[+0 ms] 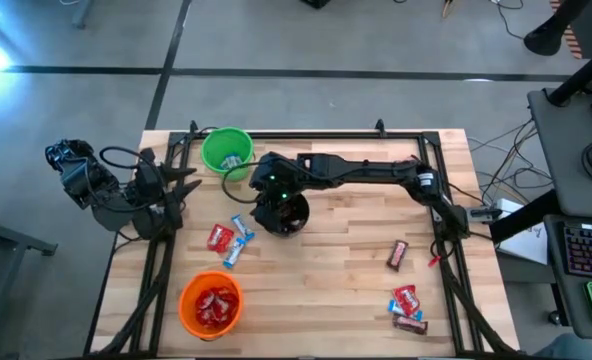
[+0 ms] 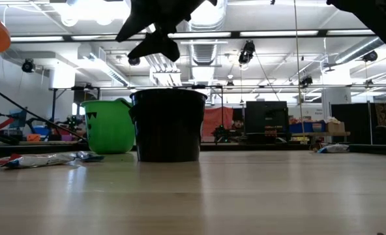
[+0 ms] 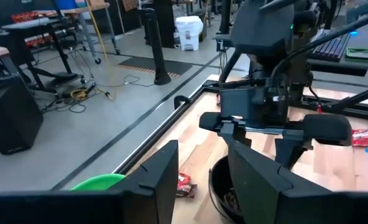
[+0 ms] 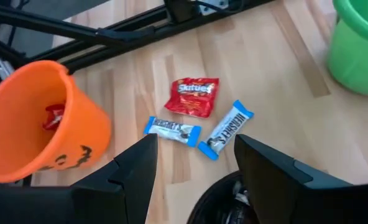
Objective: Sort candy
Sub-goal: Put the white chocolate into the green bucket
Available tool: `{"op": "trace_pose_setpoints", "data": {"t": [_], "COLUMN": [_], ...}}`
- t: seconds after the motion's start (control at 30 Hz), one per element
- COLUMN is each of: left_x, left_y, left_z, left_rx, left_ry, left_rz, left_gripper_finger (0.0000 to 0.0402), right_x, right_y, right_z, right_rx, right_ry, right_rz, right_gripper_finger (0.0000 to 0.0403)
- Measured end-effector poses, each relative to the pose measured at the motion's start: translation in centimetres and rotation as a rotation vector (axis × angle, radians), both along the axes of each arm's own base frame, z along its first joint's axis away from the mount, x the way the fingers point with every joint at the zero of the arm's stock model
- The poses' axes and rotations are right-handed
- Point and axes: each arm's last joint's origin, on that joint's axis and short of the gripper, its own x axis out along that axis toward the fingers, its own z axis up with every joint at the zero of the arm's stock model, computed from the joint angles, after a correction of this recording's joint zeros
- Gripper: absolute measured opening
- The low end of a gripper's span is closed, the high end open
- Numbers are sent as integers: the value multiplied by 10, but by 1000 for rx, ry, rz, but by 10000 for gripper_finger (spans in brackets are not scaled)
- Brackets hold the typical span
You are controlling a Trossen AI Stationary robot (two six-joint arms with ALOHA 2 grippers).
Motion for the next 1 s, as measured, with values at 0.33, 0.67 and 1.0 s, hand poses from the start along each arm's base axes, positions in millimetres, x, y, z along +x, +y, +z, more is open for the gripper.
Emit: {"op": "trace_pose_setpoints", "data": {"t": [0.33,0.67,1.0], "left_x": [1,2,13], "left_y": [-5,-2,6], "left_z": [-19,-66,-102], "left_rx": [-225,-299,-515], "left_ry": [122,205,232], "left_rz": [-101,48,166], "left_gripper_finger": [123,123,123], "right_x": [-17,-61,-115], "right_y": [-3,-12,-20], "right_z": [12,77,137], "right_rx": [-6,-169,-313], "right_ry": [133,139,33], "right_rz": [-54,-165,-307], "right_gripper_finger": [208,208,208]}}
